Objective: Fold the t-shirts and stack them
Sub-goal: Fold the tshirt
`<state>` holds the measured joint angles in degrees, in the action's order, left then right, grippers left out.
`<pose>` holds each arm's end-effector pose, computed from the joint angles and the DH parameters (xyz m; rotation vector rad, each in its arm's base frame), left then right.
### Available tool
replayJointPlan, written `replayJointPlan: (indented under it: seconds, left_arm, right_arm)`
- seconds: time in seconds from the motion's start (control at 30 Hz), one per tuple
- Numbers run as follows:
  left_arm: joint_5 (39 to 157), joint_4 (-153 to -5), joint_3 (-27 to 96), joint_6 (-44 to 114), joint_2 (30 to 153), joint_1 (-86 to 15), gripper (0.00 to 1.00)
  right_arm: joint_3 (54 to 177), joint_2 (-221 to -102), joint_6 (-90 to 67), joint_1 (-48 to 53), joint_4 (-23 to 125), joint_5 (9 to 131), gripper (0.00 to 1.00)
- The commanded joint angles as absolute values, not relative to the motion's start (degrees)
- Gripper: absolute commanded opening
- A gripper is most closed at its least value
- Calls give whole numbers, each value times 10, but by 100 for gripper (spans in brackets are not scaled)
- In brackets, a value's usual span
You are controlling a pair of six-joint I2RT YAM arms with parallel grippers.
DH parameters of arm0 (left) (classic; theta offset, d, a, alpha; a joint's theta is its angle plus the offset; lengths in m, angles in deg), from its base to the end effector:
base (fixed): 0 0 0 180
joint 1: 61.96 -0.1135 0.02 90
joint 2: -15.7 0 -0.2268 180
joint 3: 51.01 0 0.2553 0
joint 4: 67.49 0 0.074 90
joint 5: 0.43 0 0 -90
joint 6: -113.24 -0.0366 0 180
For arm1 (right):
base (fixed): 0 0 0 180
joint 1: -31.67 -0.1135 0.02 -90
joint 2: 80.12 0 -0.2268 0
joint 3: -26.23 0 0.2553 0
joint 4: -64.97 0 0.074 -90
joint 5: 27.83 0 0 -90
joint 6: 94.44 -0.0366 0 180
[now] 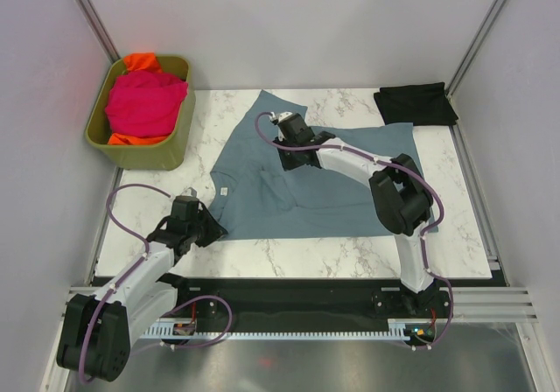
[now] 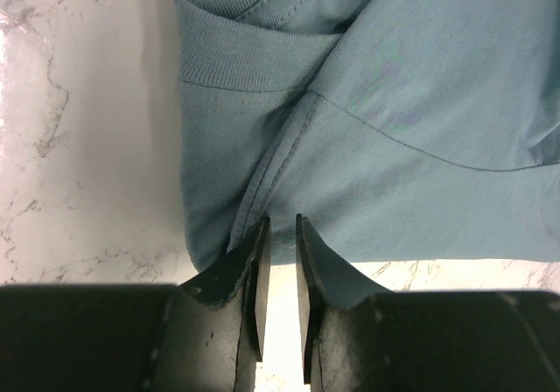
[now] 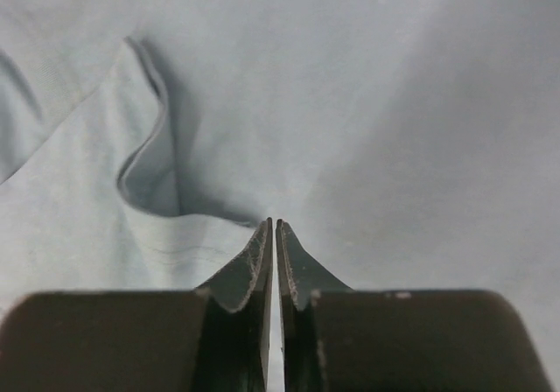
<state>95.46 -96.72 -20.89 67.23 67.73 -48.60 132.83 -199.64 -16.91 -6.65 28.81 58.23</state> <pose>0.1807 -0.0468 0.1111 -0.6265 2.4623 -0.5446 0.3569 0.2789 0.1703 -0.5173 2.3947 0.3158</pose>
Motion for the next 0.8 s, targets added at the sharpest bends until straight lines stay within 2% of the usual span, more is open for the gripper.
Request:
replayJointPlan:
  seconds: [0.0,0.07,0.1,0.13,0.17,0.5,0.77]
  left_arm:
    - [930,-963,-204,670,677,-484,25]
    - [931,-963,-204,670,677,-483,25]
    - [930,-963,-204,671,678,-483,25]
    - [931,-964,-203,671,677,-483,25]
    - [931,-964,-204,671,678,-483,25]
    - [933,-964,-204,670,677,-483,25]
    - [933,-964,-203,670,679,-483,25]
  right_arm:
    - [1307,-1980,-189,-72,327,661,12]
    - [1296,-1972,-196,-82,343,704,26]
    - [1296,-1971,-196,-88,345,701,36]
    - [1296,-1971,-199,-93,345,683,53]
    - [1296,-1974,-206,-93,345,673,63]
    - [1322,-2023,-220,-84,333,631,57]
    - [1337,-2057,-225,-80,335,653,53]
